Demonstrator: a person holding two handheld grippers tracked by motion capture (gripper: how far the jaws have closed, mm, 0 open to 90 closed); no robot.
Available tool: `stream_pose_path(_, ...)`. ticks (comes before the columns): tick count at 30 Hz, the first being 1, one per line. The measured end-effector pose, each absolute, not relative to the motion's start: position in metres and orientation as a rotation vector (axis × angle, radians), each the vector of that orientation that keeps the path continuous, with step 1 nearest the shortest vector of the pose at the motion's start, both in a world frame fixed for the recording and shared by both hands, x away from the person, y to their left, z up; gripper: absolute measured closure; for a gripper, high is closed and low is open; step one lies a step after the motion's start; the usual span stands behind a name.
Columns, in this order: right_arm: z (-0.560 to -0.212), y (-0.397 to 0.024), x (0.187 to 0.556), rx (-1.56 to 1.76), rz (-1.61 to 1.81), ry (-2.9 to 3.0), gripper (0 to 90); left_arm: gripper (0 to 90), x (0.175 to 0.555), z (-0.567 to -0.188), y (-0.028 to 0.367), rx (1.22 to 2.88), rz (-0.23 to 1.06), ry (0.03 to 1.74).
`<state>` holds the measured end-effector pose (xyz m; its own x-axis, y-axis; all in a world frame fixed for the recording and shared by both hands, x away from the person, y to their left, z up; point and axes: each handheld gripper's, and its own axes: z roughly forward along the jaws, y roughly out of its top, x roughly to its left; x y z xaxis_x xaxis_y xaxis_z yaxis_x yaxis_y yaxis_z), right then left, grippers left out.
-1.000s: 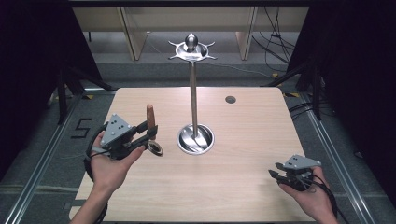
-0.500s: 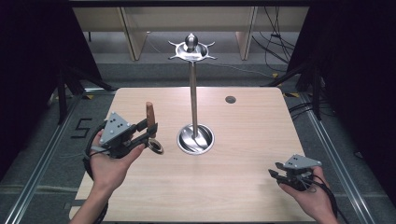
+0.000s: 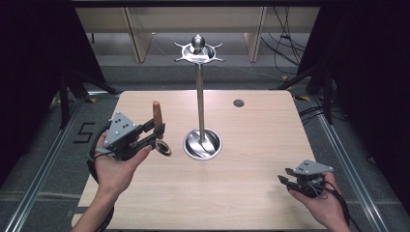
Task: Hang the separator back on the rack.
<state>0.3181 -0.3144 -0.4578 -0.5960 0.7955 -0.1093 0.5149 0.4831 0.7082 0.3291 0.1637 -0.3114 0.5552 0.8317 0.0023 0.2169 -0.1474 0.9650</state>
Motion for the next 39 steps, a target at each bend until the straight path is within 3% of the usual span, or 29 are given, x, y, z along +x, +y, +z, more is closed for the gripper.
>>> stream_pose_path(39,-0.458,-0.316,0.319,1.060,0.879,2.314,59.6,67.1,0.342,-0.298,0.141,1.669,0.707,0.832)
